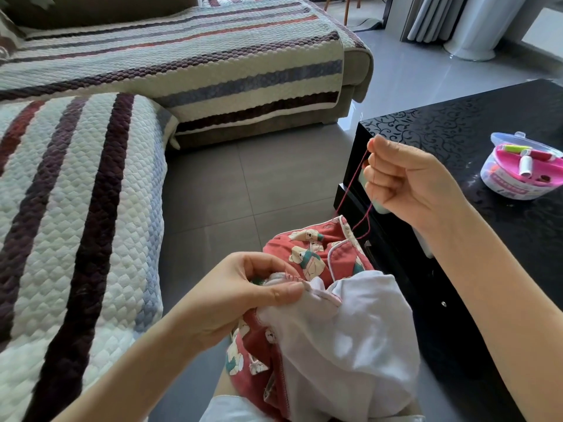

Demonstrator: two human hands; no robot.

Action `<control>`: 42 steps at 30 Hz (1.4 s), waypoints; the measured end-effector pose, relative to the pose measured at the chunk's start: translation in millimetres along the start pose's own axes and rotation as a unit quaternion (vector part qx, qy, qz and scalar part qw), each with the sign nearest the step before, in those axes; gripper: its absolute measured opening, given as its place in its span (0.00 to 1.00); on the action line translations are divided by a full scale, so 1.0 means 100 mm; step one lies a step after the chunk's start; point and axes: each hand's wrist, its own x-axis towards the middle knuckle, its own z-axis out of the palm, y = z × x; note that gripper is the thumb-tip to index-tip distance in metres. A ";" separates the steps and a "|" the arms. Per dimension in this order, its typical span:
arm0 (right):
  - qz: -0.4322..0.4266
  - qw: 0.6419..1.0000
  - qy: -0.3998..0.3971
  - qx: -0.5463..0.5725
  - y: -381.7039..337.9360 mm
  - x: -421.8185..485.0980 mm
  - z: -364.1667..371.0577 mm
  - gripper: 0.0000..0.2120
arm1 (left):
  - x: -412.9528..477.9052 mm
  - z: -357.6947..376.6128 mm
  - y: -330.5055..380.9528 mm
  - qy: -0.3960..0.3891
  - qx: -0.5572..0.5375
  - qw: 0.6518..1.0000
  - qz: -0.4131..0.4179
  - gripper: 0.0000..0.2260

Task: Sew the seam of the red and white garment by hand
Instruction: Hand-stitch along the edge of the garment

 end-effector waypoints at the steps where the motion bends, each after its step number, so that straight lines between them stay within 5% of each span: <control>1: 0.005 1.000 0.012 0.009 0.02 0.03 -0.02 0.11 | -0.01 0.00 0.01 -0.007 0.005 1.000 -0.003 0.07; 8: 0.017 0.997 0.063 0.041 0.11 0.14 -0.15 0.25 | -0.01 -0.02 0.00 -0.017 0.012 0.999 -0.027 0.06; 15: 0.009 0.988 0.138 0.063 0.08 0.23 -0.26 0.14 | 0.04 -0.03 -0.05 -0.022 0.068 0.997 -0.038 0.06; 32: 0.005 0.964 0.227 0.140 0.09 0.44 -0.43 0.19 | 0.06 -0.09 -0.12 -0.011 -0.045 0.996 -0.080 0.05; 38: 0.010 0.963 0.255 0.089 0.15 0.45 -0.42 0.20 | 0.06 -0.08 -0.09 -0.010 -0.041 0.996 -0.076 0.04; 42: 0.040 0.966 0.220 -0.132 0.25 0.31 -0.26 0.10 | 0.05 -0.06 -0.06 -0.005 -0.046 0.996 -0.073 0.04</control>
